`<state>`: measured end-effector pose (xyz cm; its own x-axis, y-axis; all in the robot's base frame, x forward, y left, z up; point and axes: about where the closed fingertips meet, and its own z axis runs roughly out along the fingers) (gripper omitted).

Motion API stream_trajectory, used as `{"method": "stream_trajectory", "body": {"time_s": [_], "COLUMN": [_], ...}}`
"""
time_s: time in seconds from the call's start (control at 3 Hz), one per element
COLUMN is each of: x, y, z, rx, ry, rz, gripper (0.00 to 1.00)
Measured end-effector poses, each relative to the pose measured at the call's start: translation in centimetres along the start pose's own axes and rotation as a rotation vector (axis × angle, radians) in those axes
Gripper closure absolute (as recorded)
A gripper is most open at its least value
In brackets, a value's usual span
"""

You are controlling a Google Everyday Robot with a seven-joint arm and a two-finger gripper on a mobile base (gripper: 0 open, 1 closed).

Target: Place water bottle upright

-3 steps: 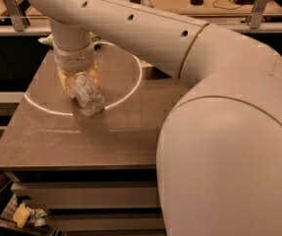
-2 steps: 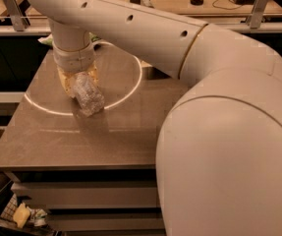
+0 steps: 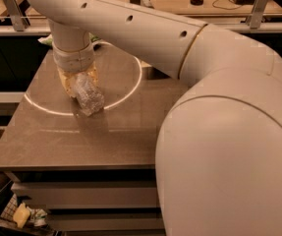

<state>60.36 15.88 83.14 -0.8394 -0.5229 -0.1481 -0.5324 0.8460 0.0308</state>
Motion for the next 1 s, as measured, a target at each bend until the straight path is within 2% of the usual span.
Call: {"method": "stream_trajectory", "body": {"time_s": [0.67, 1.0], "x": [0.6, 1.5], "y": [-1.5, -2.8], "z": [-2.1, -3.8], "rx": [0.006, 0.002], "ry": [-0.093, -0.178], "rz": [0.021, 0.048], "gripper": [1.0, 1.0]}}
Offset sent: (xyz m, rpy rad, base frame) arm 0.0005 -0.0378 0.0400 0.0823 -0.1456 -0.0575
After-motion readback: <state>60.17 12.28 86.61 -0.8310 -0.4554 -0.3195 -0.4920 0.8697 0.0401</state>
